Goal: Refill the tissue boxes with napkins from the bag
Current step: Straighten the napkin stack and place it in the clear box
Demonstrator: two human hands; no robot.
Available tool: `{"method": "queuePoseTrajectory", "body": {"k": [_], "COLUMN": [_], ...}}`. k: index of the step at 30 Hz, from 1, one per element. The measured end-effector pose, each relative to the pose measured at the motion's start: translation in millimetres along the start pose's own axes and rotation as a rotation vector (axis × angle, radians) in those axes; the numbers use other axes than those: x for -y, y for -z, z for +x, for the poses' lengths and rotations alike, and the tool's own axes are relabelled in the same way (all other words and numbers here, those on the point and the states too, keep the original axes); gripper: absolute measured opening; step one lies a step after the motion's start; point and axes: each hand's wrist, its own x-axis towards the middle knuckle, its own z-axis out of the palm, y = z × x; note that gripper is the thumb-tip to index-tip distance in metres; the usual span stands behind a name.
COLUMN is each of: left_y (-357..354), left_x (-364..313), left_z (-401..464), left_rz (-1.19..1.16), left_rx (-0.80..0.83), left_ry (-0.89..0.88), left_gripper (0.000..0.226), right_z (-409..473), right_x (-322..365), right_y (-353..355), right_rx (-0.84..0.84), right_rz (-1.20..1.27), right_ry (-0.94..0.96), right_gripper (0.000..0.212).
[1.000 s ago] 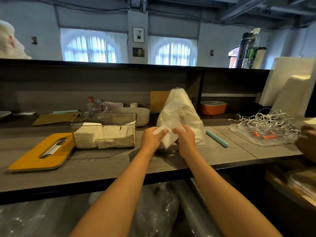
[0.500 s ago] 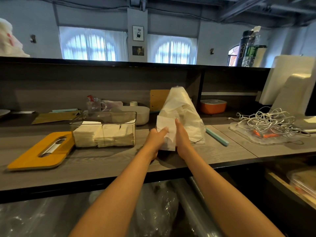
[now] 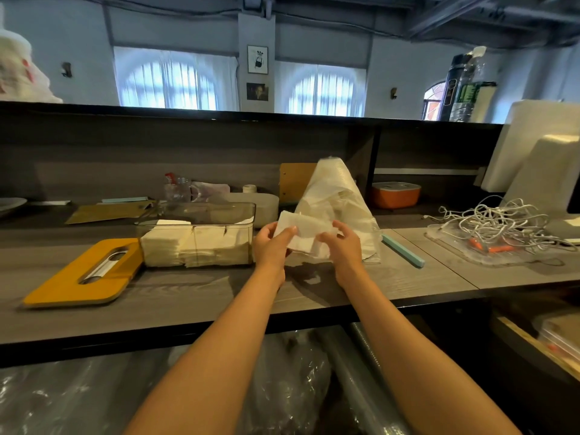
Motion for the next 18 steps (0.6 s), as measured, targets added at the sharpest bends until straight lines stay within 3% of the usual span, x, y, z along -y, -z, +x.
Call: {"method": "queuePoseTrajectory", "body": {"k": [2,9,18], "left_y": [-0.8,-6.5,-11.0], "left_x": [0.0,3.4,5.9], "left_z": [-3.4,-7.2,-5.7], "left_rz": [0.138,0.474,0.514], "left_rx": [0.049,0.037,-0.056], "left_ry": [-0.04,-0.136,-0.253], "left_gripper": [0.032,0.016,0.017], "right_z": [1.0,2.7,4.4], "right_x": [0.8,-1.4,-0.4], "right_y": [4.2,-4.1,-9.5], "right_rx": [-0.07,0.013,-0.012], "right_rz": [0.05,-0.197,-0.187], "right_ry": [0.003,-0.016,0.017], "right_gripper": [0.044,0.032,0.036]}}
